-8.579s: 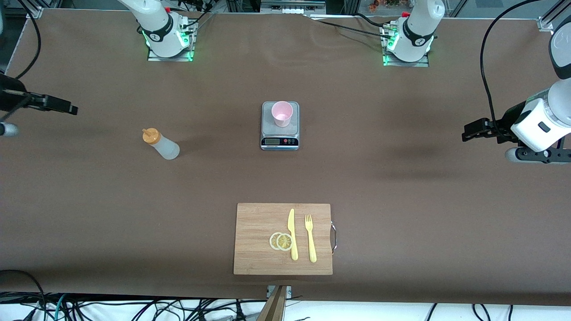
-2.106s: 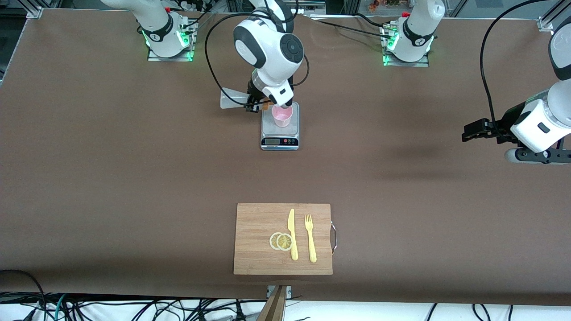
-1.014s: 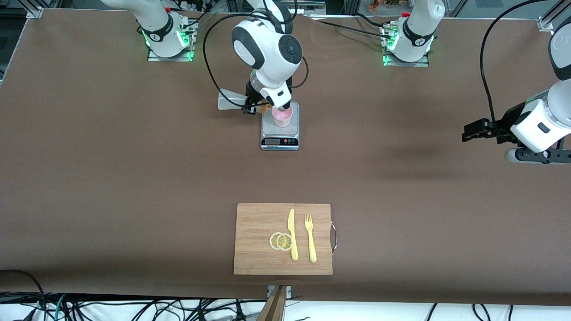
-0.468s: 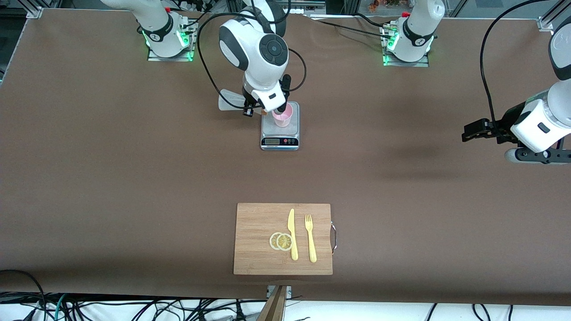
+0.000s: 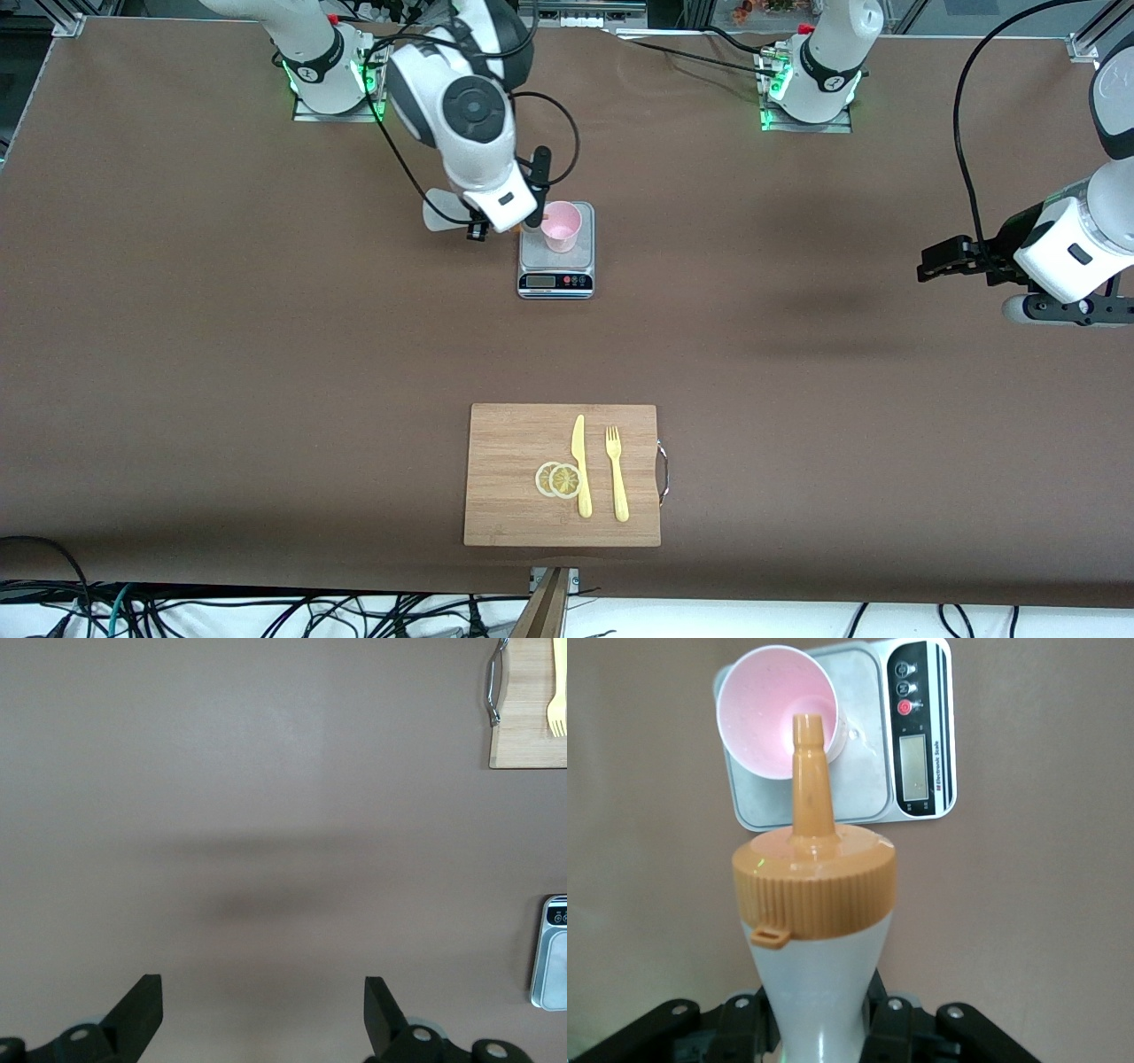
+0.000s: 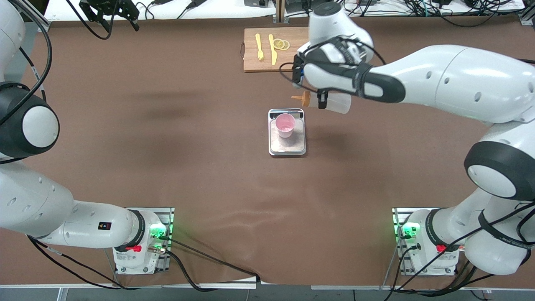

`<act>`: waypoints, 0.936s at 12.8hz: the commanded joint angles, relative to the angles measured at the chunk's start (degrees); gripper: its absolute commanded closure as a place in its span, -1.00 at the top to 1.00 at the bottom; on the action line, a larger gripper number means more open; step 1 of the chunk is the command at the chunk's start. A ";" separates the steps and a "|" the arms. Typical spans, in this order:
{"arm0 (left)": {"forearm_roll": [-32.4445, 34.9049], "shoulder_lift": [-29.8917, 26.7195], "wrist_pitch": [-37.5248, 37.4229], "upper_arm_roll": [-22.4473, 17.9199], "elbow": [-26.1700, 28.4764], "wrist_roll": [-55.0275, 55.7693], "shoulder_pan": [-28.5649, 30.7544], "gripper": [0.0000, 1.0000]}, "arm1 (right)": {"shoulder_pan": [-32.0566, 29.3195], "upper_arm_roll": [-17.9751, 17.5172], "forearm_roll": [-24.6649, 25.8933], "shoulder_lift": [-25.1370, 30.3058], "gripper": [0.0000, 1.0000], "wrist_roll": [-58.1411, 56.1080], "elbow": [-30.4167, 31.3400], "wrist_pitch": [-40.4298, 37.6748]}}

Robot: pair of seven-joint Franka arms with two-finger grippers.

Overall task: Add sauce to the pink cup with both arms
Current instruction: 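Carry the bottle with the right gripper back to its spot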

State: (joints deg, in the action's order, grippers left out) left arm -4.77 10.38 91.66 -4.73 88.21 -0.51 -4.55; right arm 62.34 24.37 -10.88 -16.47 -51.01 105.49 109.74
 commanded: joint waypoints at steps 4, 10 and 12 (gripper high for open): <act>0.37 0.34 -0.69 0.08 -0.93 -1.25 0.07 1.00 | -0.20 12.26 -17.21 3.11 -0.79 -24.18 2.44 -2.33; 0.37 0.43 -0.69 0.08 -0.93 -1.34 0.15 1.00 | -13.35 15.27 -30.75 0.66 -0.79 -50.63 2.35 -13.04; 0.37 0.52 -0.69 0.08 -1.02 -1.34 0.15 1.00 | -19.77 15.27 -36.72 -2.67 -0.79 -61.26 2.35 -17.69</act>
State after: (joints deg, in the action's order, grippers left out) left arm -4.77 10.41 91.66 -4.73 88.20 -0.51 -4.56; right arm 47.57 40.03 -42.04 -16.65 -103.33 107.85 96.12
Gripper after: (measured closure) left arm 0.000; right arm 0.661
